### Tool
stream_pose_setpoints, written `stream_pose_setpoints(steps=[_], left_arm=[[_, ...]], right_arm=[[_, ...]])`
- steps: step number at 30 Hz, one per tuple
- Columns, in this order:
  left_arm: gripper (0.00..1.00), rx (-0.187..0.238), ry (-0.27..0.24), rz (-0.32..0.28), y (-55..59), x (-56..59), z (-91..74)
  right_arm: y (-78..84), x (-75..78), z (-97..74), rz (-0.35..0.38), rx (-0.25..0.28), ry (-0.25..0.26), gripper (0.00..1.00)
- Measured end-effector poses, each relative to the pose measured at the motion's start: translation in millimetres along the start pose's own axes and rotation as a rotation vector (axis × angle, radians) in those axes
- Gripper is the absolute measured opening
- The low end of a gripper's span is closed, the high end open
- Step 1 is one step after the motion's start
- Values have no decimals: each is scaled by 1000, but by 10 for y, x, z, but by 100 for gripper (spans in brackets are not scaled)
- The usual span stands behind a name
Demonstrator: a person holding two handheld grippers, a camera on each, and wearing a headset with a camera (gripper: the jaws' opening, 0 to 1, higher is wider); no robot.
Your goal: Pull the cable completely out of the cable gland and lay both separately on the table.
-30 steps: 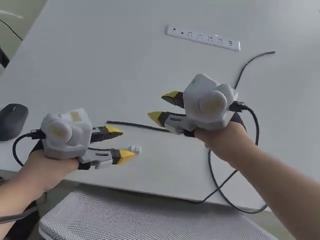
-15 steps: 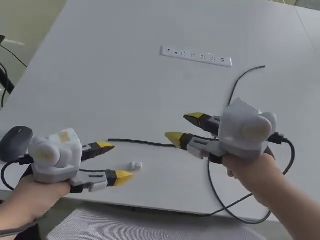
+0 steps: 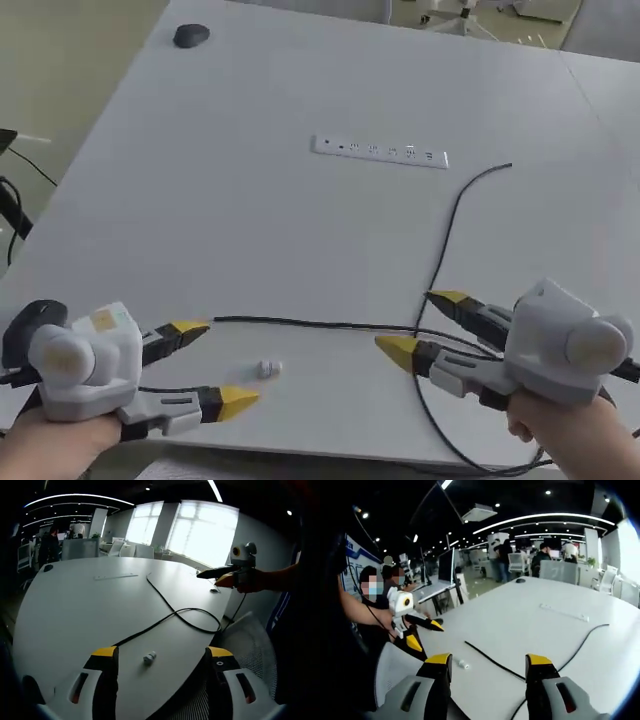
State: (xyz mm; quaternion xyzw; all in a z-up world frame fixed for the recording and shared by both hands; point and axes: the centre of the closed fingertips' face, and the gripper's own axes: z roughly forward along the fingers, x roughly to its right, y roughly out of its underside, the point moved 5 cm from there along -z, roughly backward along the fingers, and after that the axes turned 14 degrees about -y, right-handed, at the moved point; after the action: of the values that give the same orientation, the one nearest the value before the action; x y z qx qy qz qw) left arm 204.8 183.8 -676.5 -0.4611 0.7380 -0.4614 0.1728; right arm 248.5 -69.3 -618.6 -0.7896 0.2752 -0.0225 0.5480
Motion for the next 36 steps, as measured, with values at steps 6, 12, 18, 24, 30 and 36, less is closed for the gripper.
stream_pose_setpoints(steps=[6,12,18,24,30,36], left_arm=[[75,-10,-12,-8,13,-1,-85],[81,-25,-23,-14,67,-3,-169],[87,-51,-38,-15,144,-4,-225],[91,-71,-46,-20,183,-20,-265],[97,-116,-45,-6,211,-58,-257],[99,-159,-50,-15,230,-147,-278]], right_arm=[[249,-41,-174,41,-16,-2,64],[470,-99,-290,73,-42,-15,68],[624,-143,-335,93,-77,-30,74],[817,-176,-324,97,-181,-57,78],[897,-168,-317,137,-225,-65,90],[899,-181,-310,136,-235,-74,95]])
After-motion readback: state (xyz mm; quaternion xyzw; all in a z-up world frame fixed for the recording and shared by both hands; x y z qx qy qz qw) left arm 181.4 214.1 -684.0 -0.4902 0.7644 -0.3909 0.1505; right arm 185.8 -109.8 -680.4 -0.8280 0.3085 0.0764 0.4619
